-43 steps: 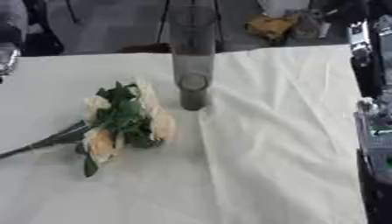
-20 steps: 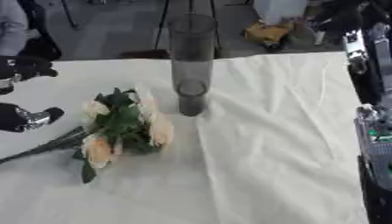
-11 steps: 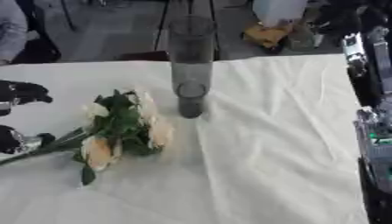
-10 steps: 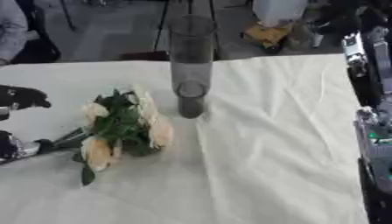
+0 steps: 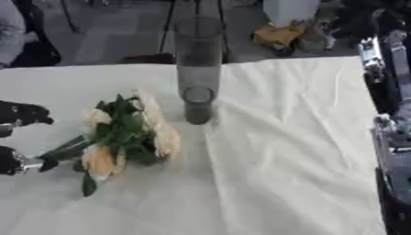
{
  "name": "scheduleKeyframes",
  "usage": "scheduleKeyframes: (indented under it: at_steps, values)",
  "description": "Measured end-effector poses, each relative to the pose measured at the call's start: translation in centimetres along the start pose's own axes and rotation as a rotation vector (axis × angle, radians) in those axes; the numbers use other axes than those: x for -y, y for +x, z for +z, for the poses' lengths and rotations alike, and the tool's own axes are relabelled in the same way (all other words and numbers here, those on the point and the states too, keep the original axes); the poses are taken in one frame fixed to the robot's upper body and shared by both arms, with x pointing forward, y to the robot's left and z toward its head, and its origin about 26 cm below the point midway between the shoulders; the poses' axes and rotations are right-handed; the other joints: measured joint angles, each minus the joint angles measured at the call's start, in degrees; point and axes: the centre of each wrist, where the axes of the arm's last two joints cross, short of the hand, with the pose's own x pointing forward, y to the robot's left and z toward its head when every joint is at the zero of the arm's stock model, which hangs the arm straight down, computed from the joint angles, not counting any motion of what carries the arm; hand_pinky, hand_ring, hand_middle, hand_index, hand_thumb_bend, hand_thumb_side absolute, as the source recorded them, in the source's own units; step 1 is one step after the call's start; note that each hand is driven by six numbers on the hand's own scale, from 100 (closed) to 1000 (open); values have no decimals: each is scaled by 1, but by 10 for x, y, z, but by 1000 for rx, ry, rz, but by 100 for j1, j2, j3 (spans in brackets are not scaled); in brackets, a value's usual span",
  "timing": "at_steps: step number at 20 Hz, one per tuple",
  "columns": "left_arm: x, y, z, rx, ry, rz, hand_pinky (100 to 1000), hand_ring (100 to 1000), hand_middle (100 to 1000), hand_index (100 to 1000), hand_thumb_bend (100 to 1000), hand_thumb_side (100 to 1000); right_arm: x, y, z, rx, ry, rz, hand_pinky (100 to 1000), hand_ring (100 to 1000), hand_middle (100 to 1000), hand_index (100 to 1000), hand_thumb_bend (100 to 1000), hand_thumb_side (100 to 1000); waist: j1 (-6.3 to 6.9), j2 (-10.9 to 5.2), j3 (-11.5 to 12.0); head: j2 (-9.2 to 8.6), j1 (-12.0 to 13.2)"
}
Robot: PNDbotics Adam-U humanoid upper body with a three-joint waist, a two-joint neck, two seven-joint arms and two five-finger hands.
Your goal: Arrange flowers into the vase.
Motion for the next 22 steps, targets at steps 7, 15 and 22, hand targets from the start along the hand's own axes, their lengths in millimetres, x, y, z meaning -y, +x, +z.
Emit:
scheduleKeyframes:
  at_steps: [7,15,22]
  values:
    - [11,1,-24,-19,5,-11,1000,1000,1000,1000,385,884,0,0,0,2,1,-5,651,816,578,853,157,1000,-16,34,-37,-40,32]
    - [23,1,-47,-39,-24,-18,1000,1000,1000,1000,389,881,0,0,0,4,2,-8,651,817,577,854,158,1000,-29,69,-91,-53,71]
    - [32,0,-59,-63,-50,-27,1000,995,1000,1000,349,839,0,0,0,4,2,-10,652,818,575,854,157,1000,-31,105,-112,-100,109]
